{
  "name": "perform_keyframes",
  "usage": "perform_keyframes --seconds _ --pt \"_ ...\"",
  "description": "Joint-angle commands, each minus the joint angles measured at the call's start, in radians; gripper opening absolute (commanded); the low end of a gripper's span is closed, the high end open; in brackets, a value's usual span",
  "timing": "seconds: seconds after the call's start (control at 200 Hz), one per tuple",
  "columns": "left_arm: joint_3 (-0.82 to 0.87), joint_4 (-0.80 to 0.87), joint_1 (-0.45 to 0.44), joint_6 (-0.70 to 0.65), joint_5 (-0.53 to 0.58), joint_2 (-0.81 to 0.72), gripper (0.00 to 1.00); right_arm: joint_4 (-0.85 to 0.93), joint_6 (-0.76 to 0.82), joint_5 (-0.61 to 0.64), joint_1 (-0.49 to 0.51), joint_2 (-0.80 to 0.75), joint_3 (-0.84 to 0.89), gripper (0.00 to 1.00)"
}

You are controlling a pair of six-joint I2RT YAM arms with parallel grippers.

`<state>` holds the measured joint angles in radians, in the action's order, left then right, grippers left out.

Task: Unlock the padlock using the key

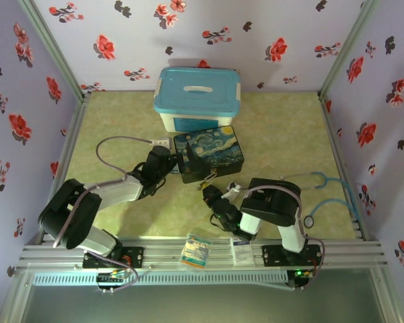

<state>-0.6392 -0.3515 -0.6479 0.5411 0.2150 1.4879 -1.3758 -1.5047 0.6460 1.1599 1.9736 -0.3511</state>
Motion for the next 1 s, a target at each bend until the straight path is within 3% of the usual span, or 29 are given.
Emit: perform_keyframes --seconds 0.0,0.36,0.545,0.745,0.885,0.995 --pt "0.017 0.155 0.02 -0.035 0.01 0.049 0.39 -0.012 -0.066 0.17 -0.003 0.02 0.033 0.0" --pt "0.013 0.15 0.034 -0.033 0.002 0.076 0.39 -0.011 -0.049 0.226 -0.022 -0.03 0.035 0.0" --pt "0.02 0.121 0.034 0.005 -0.021 -0.006 0.4 -0.01 -0.025 0.206 -0.011 -0.003 -0.038 0.0" --pt "0.01 0.09 0.034 0.085 -0.061 -0.155 0.61 -0.009 -0.069 0.205 0.007 0.033 -0.05 0.0" --pt "-0.052 0.06 0.034 0.114 -0.13 -0.049 0.74 -0.011 -0.1 0.218 0.019 0.063 -0.059 0.0" --pt "-0.079 0.059 0.034 0.155 -0.14 0.055 0.75 -0.011 -0.101 0.221 0.018 0.062 -0.053 0.0"
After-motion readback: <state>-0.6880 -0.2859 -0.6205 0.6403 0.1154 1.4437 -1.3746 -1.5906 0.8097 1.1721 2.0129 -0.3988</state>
